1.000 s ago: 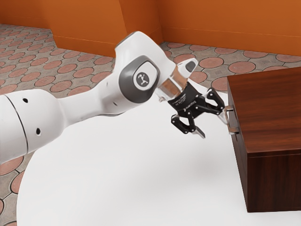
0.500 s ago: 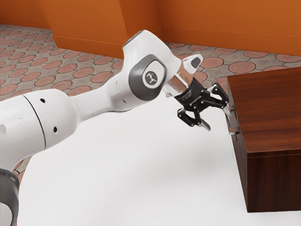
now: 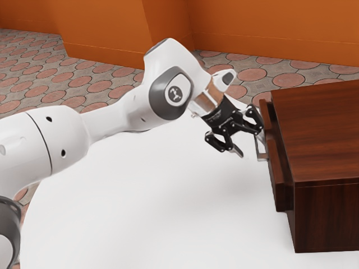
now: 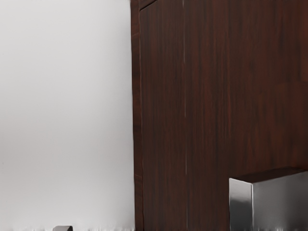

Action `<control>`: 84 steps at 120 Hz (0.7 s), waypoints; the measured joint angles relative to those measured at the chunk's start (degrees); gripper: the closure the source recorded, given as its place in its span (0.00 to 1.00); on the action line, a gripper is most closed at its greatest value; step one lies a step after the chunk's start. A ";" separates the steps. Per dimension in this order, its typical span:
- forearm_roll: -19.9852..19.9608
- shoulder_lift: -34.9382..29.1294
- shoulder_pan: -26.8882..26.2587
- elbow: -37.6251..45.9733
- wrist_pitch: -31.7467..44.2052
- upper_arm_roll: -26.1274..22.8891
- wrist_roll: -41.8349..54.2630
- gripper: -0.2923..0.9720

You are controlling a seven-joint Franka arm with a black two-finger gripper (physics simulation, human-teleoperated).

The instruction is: Pull the drawer handle with one arm to open the drawer

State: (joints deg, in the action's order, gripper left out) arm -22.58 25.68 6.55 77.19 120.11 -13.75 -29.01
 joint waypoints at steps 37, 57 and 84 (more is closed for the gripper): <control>-0.57 -3.89 0.01 3.29 -3.14 2.75 0.63 0.46; -0.50 -4.97 1.39 3.97 -5.12 2.81 0.89 0.46; -0.36 -5.62 2.76 4.45 -7.63 3.12 1.25 0.46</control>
State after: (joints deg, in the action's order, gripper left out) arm -22.94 20.06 9.31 81.64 112.48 -10.63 -27.76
